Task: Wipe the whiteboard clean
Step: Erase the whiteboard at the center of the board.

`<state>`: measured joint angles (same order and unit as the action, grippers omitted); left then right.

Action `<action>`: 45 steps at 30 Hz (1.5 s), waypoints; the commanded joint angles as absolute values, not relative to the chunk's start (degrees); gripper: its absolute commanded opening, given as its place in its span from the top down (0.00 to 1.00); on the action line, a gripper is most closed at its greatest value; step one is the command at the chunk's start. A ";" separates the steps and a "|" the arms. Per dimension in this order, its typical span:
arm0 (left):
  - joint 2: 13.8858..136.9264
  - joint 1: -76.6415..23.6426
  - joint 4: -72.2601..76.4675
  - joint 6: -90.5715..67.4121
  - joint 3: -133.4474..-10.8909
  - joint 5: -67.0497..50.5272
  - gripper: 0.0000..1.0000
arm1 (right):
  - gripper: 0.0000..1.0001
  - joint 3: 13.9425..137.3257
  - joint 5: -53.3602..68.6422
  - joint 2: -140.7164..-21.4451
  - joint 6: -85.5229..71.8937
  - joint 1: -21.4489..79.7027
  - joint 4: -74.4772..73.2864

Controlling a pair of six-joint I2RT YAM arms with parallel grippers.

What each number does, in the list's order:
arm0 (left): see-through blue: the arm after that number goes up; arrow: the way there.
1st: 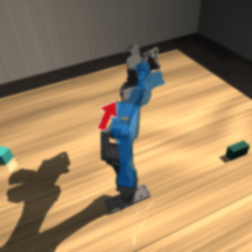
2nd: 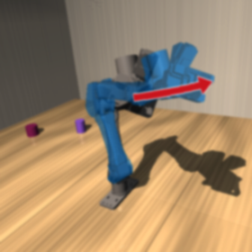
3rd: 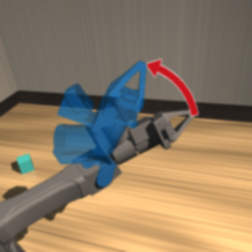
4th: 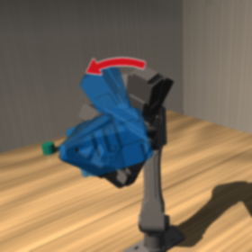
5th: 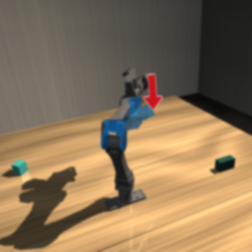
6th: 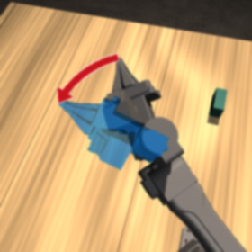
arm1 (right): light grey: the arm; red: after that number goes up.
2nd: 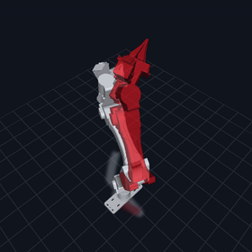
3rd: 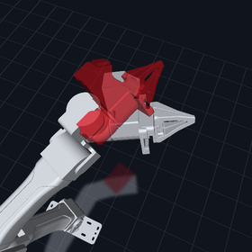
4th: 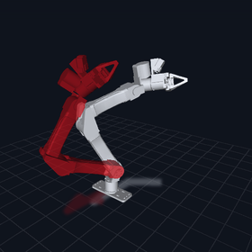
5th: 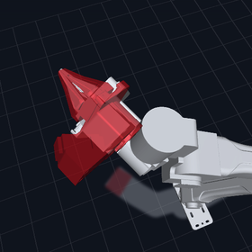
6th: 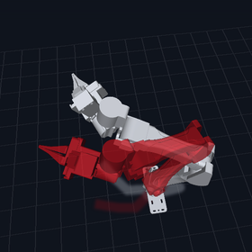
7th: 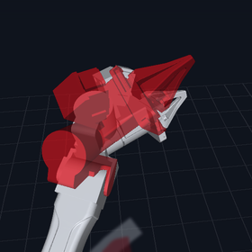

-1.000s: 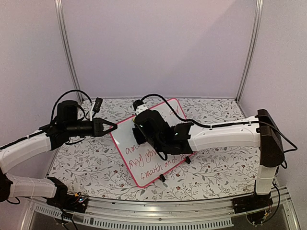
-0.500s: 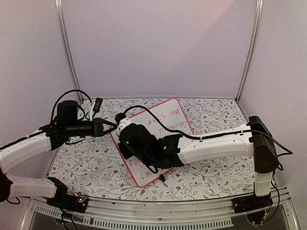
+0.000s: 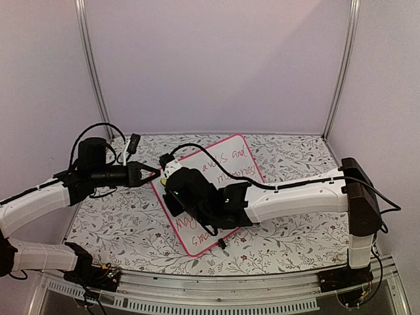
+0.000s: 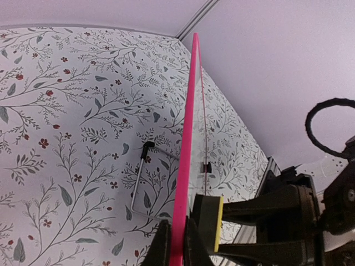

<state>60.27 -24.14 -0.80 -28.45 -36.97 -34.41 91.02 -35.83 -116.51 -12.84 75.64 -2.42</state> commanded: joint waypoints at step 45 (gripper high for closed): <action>60.12 -25.53 -0.89 -27.07 -36.85 -33.71 1.00 | 0.75 89.96 -30.58 -117.11 -8.00 78.63 1.40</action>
